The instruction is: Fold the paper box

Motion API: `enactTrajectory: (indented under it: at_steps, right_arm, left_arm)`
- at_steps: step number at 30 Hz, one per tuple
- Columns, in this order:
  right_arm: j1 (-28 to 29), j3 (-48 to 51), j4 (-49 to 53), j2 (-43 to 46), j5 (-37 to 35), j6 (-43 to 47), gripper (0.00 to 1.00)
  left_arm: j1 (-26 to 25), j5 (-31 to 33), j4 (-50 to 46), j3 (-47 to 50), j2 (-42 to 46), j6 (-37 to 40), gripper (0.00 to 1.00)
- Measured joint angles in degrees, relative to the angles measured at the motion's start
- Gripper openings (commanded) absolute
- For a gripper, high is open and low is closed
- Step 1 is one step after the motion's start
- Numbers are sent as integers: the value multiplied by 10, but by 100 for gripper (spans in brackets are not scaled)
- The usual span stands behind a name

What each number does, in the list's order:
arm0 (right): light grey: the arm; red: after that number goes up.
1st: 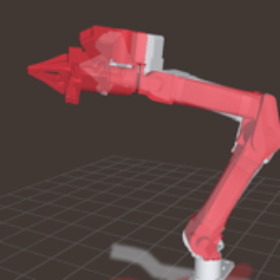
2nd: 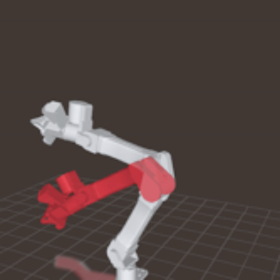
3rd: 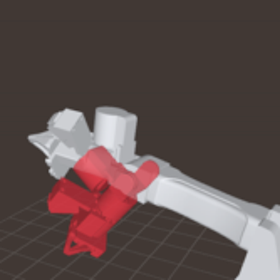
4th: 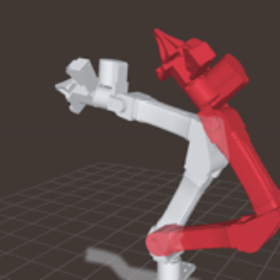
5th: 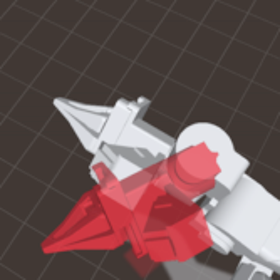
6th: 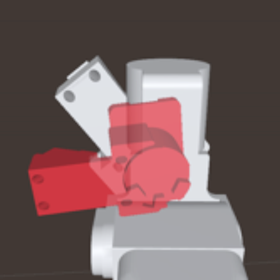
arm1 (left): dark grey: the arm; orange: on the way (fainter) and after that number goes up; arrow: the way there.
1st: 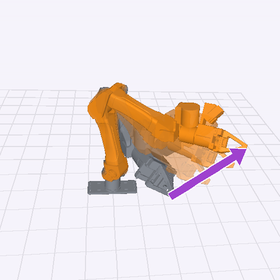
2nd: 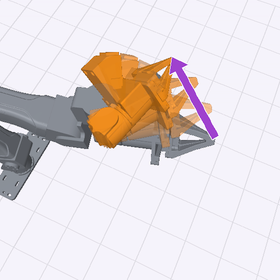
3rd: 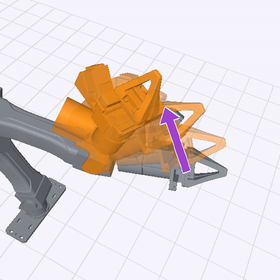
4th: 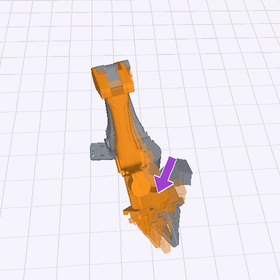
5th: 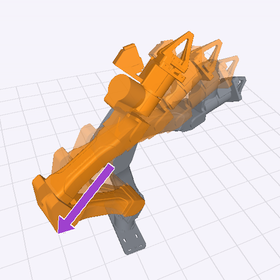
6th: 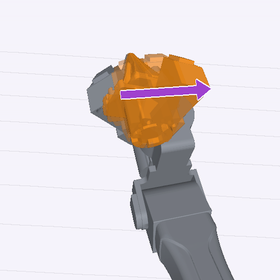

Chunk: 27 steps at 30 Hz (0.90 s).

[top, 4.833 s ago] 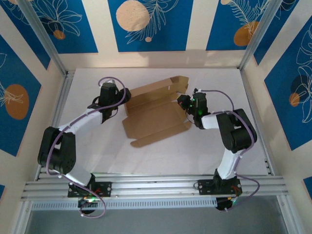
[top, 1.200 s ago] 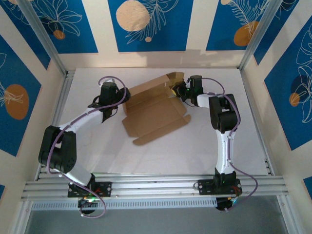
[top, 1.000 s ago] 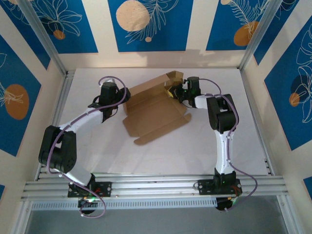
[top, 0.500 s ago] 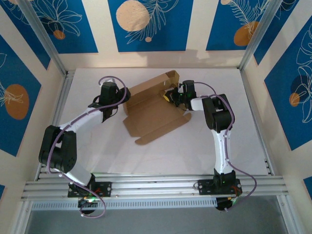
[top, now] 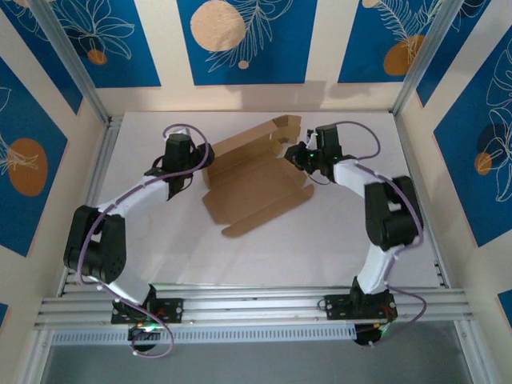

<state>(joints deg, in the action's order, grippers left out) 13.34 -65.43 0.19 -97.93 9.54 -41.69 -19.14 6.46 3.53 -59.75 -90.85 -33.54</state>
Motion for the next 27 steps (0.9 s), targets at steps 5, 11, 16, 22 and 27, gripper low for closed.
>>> enactTrajectory:
  at_steps: [5, 11, 16, 22, 27]
  right_arm:
    - [3, -30, 63, 66, -116, 147, 46]
    - [-6, -176, 97, -11, -189, 316, 56]
    - [-44, -280, 112, -99, -150, 361, 58]
    - [-120, -443, 166, -236, -69, 297, 48]
    - [-138, -601, 238, -362, -28, 268, 42]
  left_arm:
    - [0, -9, -11, -21, -12, 49, 66]
    - [0, -29, -17, -28, -16, 83, 66]
    - [1, -46, -23, -32, -16, 102, 66]
    - [2, -56, -30, -38, -18, 117, 66]
    - [12, -67, -30, -48, -30, 116, 64]
